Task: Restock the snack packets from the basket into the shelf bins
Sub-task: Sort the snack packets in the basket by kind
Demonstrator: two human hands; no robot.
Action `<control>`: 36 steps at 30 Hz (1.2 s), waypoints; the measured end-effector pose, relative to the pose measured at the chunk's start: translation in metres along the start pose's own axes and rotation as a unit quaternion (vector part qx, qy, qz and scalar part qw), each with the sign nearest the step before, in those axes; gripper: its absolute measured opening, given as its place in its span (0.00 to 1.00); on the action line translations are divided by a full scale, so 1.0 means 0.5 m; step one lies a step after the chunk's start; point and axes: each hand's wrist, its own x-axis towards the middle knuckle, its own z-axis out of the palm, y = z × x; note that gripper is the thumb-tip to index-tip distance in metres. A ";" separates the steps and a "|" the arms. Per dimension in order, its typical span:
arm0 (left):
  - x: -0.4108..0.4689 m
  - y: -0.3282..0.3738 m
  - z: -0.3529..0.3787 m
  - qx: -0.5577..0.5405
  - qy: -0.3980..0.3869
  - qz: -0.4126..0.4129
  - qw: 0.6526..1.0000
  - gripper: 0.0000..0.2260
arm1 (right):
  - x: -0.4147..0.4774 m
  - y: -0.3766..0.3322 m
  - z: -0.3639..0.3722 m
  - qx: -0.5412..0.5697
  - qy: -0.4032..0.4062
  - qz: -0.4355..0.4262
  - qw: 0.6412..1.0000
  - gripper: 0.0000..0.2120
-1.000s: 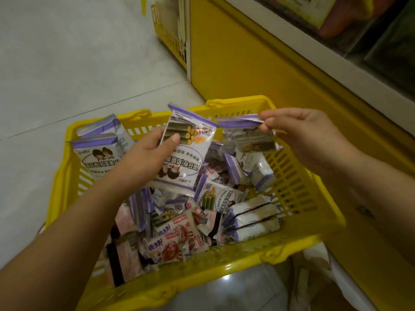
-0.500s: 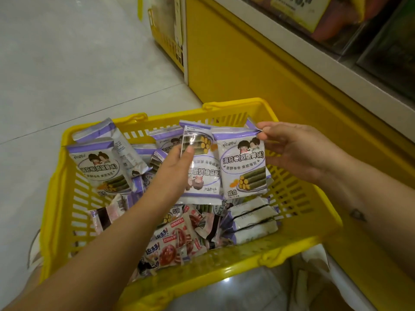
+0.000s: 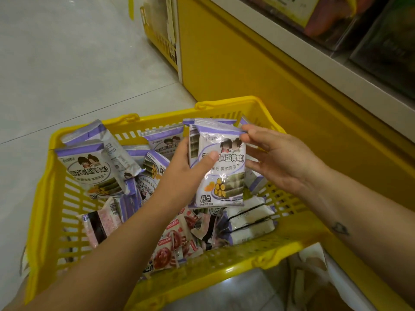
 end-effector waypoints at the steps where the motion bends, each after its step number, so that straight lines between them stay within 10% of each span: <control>1: 0.002 0.000 0.001 -0.001 0.015 0.006 1.000 0.30 | -0.002 0.002 -0.003 -0.036 0.000 -0.029 0.999 0.12; 4: 0.010 0.004 0.009 -0.039 0.041 0.003 0.998 0.30 | -0.009 0.017 -0.011 -0.216 -0.051 -0.046 0.974 0.38; 7: 0.027 0.013 0.028 -0.018 -0.002 -0.016 1.000 0.29 | -0.012 0.037 -0.021 -0.254 -0.133 -0.022 0.958 0.29; 12: 0.063 -0.020 0.014 0.184 -0.009 -0.020 0.983 0.17 | 0.005 0.020 -0.080 -0.309 -0.022 -0.089 0.947 0.25; 16: 0.073 -0.097 0.001 0.476 -0.093 0.031 0.874 0.14 | 0.018 0.004 -0.120 -0.379 0.062 -0.155 0.910 0.28; 21: 0.091 -0.164 0.014 0.732 -0.187 0.068 0.652 0.24 | 0.020 0.005 -0.124 -0.388 0.067 -0.199 0.897 0.27; 25: 0.091 -0.168 0.028 0.782 -0.192 0.048 0.591 0.24 | 0.017 0.000 -0.128 -0.382 0.057 -0.189 0.903 0.28; 28: 0.083 -0.148 0.035 0.780 -0.188 0.058 0.594 0.19 | 0.013 -0.005 -0.130 -0.370 0.046 -0.176 0.911 0.28; 36: 0.053 0.023 -0.025 0.676 -0.095 0.037 0.730 0.09 | -0.007 -0.015 -0.116 -0.189 0.029 -0.106 0.976 0.15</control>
